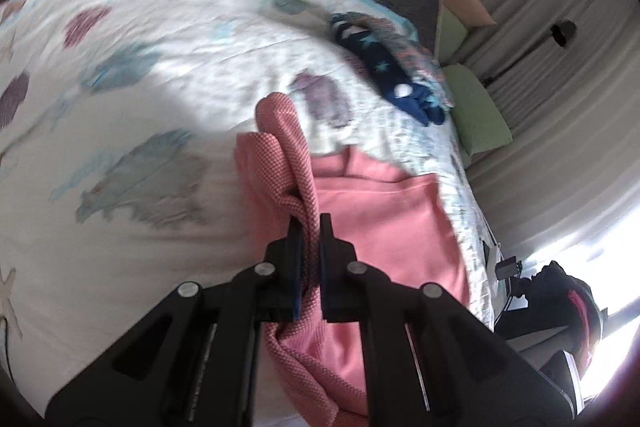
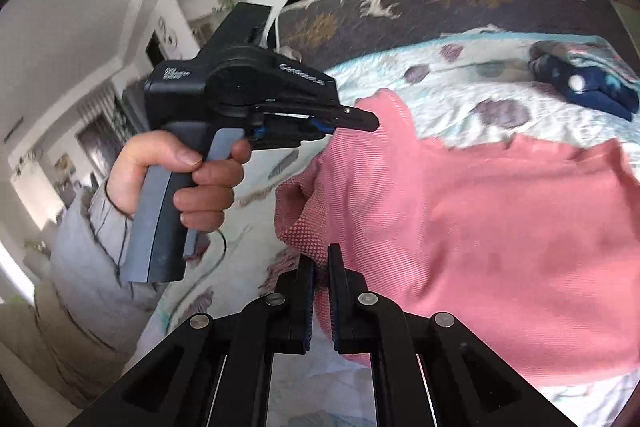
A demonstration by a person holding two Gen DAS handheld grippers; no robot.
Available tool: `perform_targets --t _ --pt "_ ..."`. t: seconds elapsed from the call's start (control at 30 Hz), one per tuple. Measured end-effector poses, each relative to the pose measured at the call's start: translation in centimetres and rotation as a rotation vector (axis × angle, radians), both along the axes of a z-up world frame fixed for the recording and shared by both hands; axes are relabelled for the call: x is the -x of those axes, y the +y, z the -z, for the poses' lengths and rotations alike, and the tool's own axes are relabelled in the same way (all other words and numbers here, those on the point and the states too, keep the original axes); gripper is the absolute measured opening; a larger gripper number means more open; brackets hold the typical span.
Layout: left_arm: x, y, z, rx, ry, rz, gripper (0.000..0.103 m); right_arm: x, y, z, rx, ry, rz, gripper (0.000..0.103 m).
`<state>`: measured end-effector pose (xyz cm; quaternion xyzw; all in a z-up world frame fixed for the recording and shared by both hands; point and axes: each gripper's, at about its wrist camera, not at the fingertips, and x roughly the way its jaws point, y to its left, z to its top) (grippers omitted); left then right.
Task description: Fold small clothes
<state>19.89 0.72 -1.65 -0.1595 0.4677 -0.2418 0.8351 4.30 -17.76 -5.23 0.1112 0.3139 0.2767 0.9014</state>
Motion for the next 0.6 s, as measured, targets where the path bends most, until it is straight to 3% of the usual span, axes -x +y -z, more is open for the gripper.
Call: perform_targets --t 0.17,0.3,0.43,0.6 --pt "0.0 -6.9 -3.1 -0.055 -0.044 0.07 0.007 1.1 -5.1 -1.4 -0.06 -0.046 0.078 0.005" --pt "-0.5 -12.7 -3.6 -0.087 -0.044 0.135 0.007 1.7 -9.2 -1.6 -0.095 -0.066 0.158 0.005" --pt "-0.8 -18.4 -2.6 -0.134 -0.022 0.191 0.007 2.3 -13.7 -1.0 -0.123 -0.055 0.261 0.005" --pt "-0.9 -25.1 0.2 -0.229 0.011 0.257 0.007 2.9 -18.7 2.0 -0.161 0.042 0.392 0.005"
